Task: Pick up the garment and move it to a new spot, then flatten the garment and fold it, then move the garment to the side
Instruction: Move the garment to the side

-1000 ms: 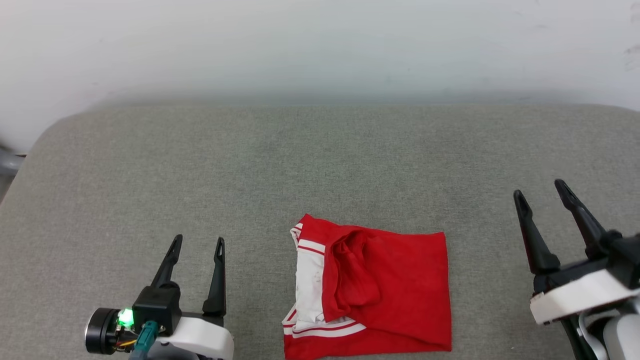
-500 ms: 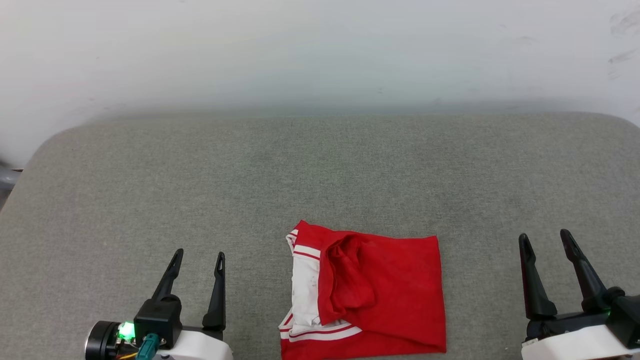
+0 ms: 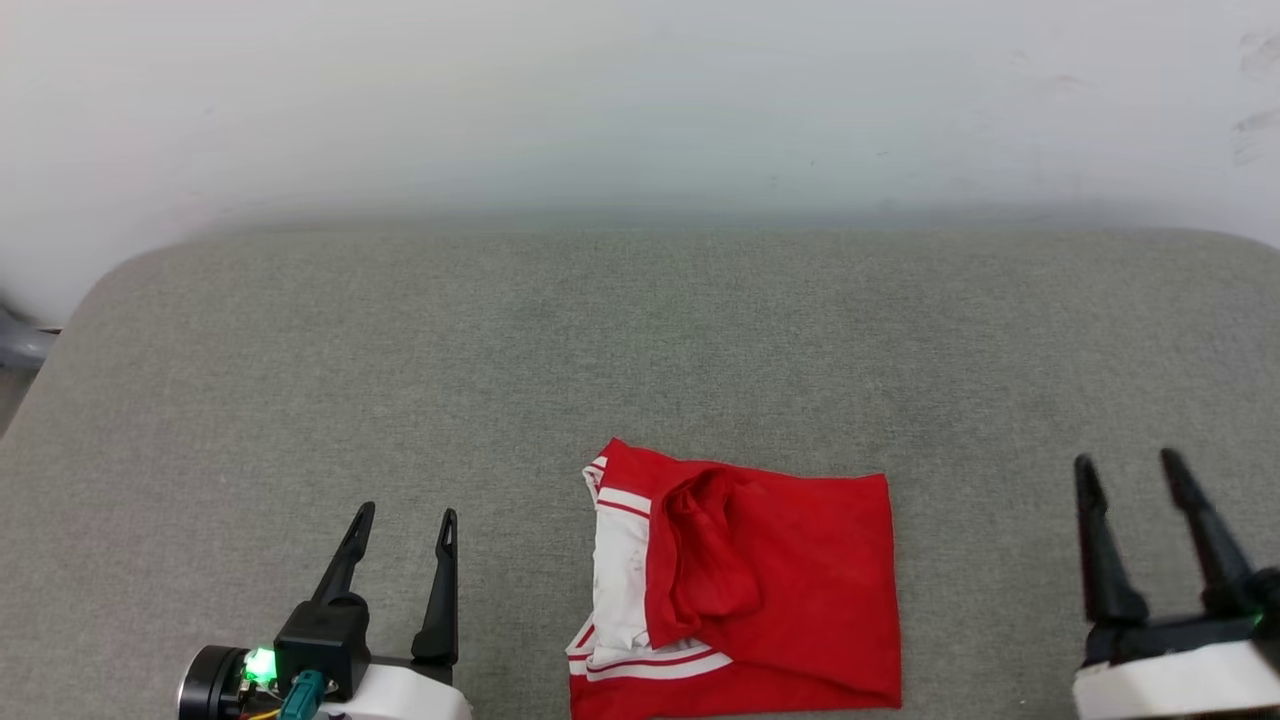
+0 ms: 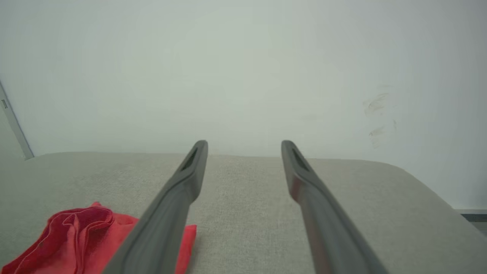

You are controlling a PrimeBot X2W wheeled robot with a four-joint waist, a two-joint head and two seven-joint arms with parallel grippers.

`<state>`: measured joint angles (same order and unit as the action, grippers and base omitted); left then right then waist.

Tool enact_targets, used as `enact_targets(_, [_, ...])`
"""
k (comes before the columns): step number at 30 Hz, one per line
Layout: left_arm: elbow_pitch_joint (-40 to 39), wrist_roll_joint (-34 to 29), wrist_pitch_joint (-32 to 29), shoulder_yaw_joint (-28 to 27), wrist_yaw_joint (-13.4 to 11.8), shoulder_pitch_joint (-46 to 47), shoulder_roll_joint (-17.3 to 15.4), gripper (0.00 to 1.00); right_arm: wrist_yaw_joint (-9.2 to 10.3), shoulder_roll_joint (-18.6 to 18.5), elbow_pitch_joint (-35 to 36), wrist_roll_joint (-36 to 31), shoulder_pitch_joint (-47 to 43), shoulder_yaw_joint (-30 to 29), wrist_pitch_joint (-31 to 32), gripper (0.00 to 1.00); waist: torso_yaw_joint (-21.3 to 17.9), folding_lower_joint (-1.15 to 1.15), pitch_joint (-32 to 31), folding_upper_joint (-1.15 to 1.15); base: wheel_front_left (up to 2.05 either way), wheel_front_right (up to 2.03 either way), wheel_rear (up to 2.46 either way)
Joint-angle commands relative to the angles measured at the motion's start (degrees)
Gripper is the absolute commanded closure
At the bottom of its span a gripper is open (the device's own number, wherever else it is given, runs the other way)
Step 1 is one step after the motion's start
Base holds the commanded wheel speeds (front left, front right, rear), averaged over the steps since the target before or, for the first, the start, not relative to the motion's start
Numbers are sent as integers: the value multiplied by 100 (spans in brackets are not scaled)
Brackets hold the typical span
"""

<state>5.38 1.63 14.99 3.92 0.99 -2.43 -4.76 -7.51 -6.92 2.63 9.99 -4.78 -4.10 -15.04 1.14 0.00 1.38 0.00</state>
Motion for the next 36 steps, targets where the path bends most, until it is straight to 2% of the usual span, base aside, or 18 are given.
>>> enact_targets(1, [-5, 3, 26, 6, 4, 12, 11, 0, 5, -123, 80, 25, 195, -45, -16, 0, 24, 0, 24, 0, 0, 0, 0])
enact_targets(6, [12, 34, 26, -2, 14, 95, 24, 0, 4, -709, 42, 292, 751, 173, 98, 0, 101, 0, 108, 0, 0, 0, 0])
enact_targets(7, [12, 34, 26, -2, 14, 95, 24, 0, 4, -709, 42, 292, 751, 173, 98, 0, 101, 0, 108, 0, 0, 0, 0])
enact_targets(9, [10, 35, 26, 15, 17, 136, 32, 0, 5, -999, -56, 489, 1037, 409, 391, 0, 133, 0, 151, 0, 0, 0, 0])
enact_targets(12, [27, 34, 26, 41, 32, 197, 43, 0, 5, -1443, -183, 921, 1424, 928, 1181, 0, 186, 0, 209, 0, 0, 0, 0])
enact_targets(15, [43, 42, 26, 54, 37, 265, 51, 0, 5, -1816, -296, 1533, 1710, 1433, 2295, 0, 243, 0, 267, 0, 0, 0, 0])
enact_targets(20, [39, 55, 25, 70, 35, 326, 73, 0, 5, -2233, -399, 2561, 1922, 1936, 4056, 0, 327, 0, 403, 0, 0, 0, 0])
enact_targets(24, [49, 58, 25, 130, 57, 436, 87, 0, 4, -2341, -537, 3227, 1877, 2041, 5002, 0, 432, 0, 564, 0, 0, 0, 0])
enact_targets(27, [61, 73, 25, 195, 72, 532, 104, 0, 4, -2261, -706, 3651, 1797, 2004, 5467, 0, 538, 0, 697, 0, 0, 0, 0])
enact_targets(32, [85, 103, 25, 256, 77, 682, 130, 0, 4, -2064, -1041, 4012, 1788, 2016, 5782, 0, 726, 0, 914, 0, 0, 0, 0])
enact_targets(36, [98, 108, 25, 294, 77, 785, 146, 0, 4, -1884, -1382, 4068, 1879, 2108, 5736, 0, 856, 0, 1050, 0, 0, 0, 0])
